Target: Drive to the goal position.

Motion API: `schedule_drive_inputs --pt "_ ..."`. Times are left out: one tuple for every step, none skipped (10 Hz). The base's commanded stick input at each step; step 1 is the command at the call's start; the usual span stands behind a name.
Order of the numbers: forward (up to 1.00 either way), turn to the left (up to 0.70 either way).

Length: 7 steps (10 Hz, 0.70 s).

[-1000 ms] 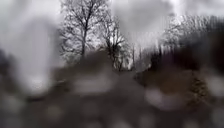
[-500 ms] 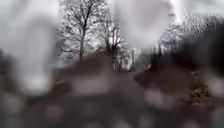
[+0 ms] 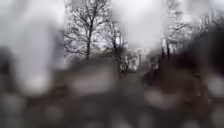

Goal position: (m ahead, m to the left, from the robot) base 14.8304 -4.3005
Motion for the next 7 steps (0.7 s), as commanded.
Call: schedule_drive_inputs --pt "0.85 0.0" --pt "0.85 0.0" --pt "0.85 0.0" --pt "0.85 0.0" --pt "0.85 0.0" --pt "0.85 0.0" --pt "0.85 0.0"
